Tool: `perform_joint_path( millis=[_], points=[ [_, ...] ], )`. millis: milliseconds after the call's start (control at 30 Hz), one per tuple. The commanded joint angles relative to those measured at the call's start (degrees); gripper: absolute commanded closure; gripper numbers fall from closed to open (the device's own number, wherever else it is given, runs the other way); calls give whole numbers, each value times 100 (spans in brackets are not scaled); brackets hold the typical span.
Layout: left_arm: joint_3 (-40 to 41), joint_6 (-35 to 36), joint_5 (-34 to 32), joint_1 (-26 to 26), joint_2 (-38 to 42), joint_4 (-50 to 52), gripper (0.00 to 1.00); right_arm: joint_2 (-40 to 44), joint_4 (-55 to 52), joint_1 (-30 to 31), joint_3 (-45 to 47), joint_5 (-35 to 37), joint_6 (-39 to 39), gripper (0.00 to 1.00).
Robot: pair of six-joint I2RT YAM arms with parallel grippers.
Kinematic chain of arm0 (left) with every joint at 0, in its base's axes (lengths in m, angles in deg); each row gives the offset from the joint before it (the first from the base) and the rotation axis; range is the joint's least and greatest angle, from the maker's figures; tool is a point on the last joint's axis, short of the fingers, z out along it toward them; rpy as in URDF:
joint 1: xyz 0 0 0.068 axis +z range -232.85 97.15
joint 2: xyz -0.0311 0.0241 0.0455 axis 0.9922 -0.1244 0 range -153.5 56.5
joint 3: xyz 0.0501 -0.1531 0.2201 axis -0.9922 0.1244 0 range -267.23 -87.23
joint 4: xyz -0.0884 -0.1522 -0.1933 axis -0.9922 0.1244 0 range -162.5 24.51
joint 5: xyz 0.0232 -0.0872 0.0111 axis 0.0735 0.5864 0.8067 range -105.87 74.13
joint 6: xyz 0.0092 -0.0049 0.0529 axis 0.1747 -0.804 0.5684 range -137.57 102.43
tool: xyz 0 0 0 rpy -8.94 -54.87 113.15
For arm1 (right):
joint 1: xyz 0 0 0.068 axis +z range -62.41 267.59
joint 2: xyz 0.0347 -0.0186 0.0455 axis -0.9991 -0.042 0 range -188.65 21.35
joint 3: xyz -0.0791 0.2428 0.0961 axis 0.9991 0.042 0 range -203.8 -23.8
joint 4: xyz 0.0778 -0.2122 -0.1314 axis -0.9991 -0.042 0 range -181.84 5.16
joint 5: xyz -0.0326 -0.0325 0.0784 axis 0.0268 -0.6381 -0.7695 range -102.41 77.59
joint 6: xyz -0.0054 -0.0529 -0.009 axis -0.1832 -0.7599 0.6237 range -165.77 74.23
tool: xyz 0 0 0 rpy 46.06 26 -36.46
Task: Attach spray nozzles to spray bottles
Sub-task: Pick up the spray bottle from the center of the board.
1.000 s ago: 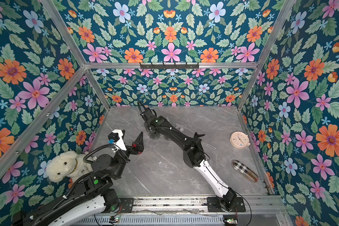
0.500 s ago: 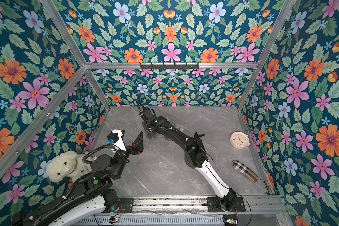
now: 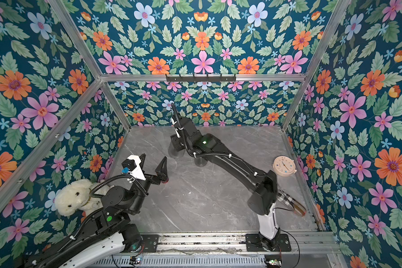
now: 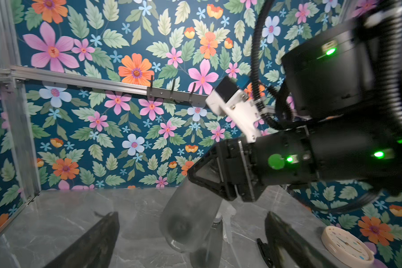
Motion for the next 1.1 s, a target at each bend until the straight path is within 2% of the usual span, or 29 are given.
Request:
perform_joint_path(
  millis=[0, 233, 500, 733, 900, 1067],
  points=[
    [-69, 324, 1051, 0, -59, -20, 0, 708, -20, -4, 492, -131, 169, 52],
    [-138, 803, 3254, 0, -317, 227, 0, 2344, -1126, -14, 1412, -351, 286, 52],
    [-623, 1125, 4898, 0, -1029, 1119, 0, 3216, -2308, -54, 1556, -1085, 253, 51],
    [-587, 788, 5007, 57, -1518, 577, 0, 3360, -2091, 60, 1705, -1513, 142, 51],
    [-559, 311, 5745, 327, -1694, 204, 1, 3303, -1737, 147, 1759, -1615, 67, 51],
    [-515, 164, 6072, 414, -1736, 54, 4, 3261, -1368, 162, 1793, -1743, 101, 51]
  ],
)
